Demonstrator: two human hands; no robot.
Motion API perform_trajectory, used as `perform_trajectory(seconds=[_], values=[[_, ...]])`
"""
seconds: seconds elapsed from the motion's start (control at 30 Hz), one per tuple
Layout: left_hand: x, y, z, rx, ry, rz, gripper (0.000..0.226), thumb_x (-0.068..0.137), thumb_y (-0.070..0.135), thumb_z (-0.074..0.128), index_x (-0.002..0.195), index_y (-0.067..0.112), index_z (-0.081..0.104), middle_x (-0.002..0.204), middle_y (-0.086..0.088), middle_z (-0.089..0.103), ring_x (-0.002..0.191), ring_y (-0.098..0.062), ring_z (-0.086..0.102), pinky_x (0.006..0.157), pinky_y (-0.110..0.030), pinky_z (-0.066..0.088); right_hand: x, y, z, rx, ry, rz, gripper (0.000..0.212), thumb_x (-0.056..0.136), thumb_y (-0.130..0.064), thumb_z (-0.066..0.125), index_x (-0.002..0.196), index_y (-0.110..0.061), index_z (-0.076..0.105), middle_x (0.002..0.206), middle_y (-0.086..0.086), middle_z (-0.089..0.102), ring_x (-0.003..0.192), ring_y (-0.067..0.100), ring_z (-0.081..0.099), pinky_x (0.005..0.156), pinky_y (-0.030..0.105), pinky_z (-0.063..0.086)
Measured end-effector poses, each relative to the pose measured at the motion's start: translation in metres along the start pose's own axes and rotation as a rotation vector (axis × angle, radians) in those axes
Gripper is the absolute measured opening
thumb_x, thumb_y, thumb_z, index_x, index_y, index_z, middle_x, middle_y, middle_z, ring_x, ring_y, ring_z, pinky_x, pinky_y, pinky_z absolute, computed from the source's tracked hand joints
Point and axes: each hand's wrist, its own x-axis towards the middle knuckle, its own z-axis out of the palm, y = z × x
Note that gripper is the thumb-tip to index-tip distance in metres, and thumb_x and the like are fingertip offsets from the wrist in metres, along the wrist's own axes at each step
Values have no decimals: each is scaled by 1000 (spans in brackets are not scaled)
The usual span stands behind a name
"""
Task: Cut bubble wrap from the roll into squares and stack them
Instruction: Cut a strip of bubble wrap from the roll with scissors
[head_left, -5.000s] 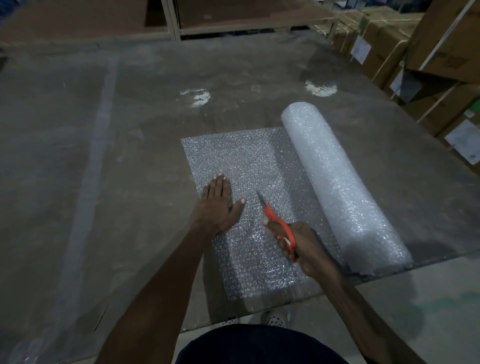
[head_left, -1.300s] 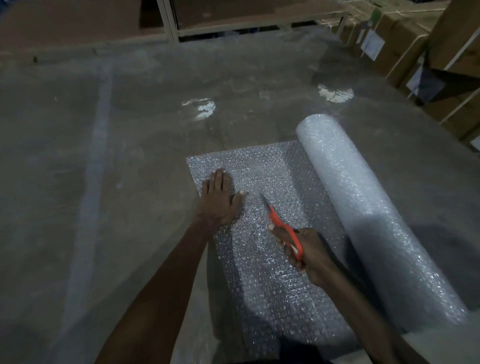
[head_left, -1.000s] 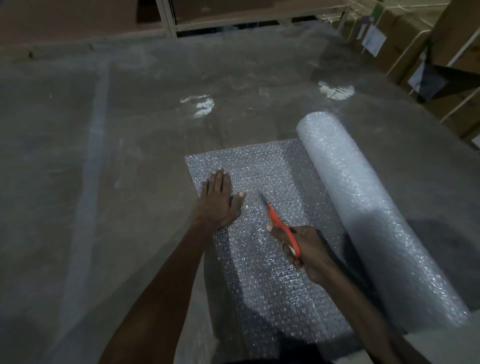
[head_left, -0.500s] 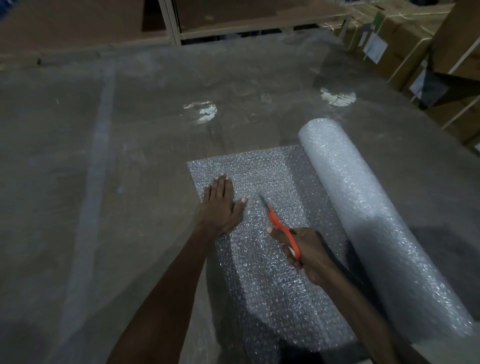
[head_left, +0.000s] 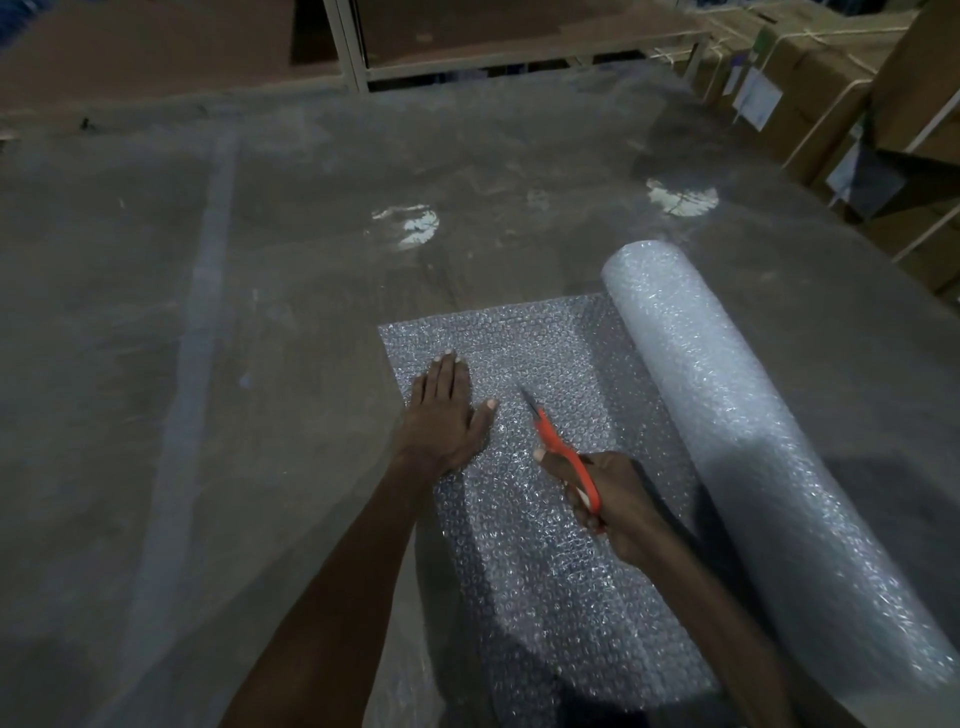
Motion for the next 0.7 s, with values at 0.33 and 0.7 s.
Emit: perform_trajectory(seconds=[0.33, 0.7], values=[[0, 0, 0, -9, 1, 1, 82, 101, 63, 9, 158, 6, -3, 166, -14, -7, 153, -26, -10, 124, -45, -5, 8, -7, 2, -4, 0, -20, 38, 80, -37, 84, 69, -5, 66, 49, 7, 52, 35, 14, 41, 38, 19, 30], [-1, 1, -2, -6, 1, -1, 80, 103, 61, 12, 158, 6, -3, 166, -14, -7, 154, -26, -9, 124, -45, -4, 14, -4, 1, -13, 1, -13, 35, 80, -34, 85, 77, -4, 68, 50, 4, 52, 35, 12, 41, 38, 20, 29]])
